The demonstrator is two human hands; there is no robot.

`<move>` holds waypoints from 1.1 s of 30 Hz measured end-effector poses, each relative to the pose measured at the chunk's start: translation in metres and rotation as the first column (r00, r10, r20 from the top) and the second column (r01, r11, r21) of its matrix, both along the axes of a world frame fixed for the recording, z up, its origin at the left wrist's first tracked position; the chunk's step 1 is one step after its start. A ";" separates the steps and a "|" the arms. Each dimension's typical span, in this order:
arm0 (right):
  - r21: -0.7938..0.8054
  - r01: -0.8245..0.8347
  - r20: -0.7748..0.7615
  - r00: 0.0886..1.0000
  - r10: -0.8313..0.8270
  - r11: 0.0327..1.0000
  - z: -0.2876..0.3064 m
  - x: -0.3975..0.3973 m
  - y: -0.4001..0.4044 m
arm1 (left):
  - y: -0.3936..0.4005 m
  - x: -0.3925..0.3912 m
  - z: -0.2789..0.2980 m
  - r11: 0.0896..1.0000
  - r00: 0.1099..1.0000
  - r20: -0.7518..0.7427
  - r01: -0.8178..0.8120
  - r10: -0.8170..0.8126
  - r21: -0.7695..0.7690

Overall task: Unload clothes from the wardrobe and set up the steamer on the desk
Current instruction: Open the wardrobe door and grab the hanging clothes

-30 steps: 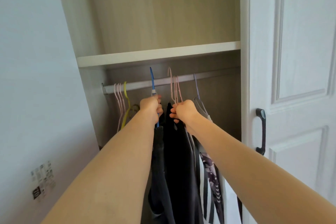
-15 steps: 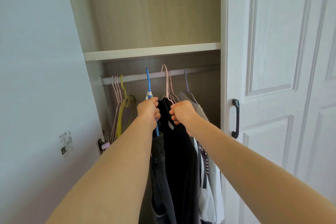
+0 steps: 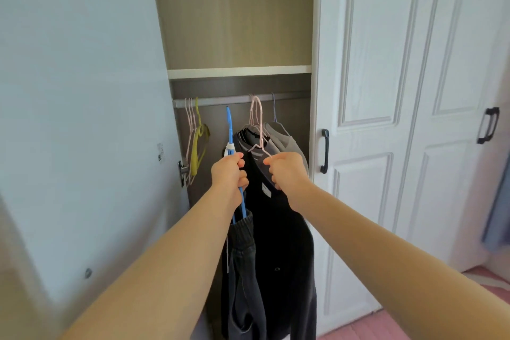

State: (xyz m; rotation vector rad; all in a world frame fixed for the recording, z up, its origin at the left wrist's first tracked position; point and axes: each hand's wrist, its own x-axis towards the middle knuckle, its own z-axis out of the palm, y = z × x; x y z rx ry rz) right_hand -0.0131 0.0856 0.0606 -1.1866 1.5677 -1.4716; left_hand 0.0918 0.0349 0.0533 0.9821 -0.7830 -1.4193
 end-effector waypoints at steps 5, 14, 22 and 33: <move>-0.046 0.044 -0.063 0.997 -0.047 0.998 0.012 0.012 0.074 | 0.074 0.009 0.007 0.998 0.995 -0.075 0.070 -0.069 0.007; -0.086 0.094 -0.088 0.991 -0.102 0.992 0.020 0.031 0.181 | 0.183 0.037 0.015 0.975 0.966 -0.132 0.217 -0.221 -0.043; -0.088 0.132 -0.105 0.984 -0.141 0.987 0.034 0.051 0.257 | 0.256 0.057 0.022 0.946 0.941 -0.113 0.311 -0.320 -0.090; -0.175 0.185 -0.205 0.954 -0.220 0.967 0.041 0.109 0.381 | 0.373 0.104 0.027 0.917 0.922 -0.080 0.363 -0.380 -0.167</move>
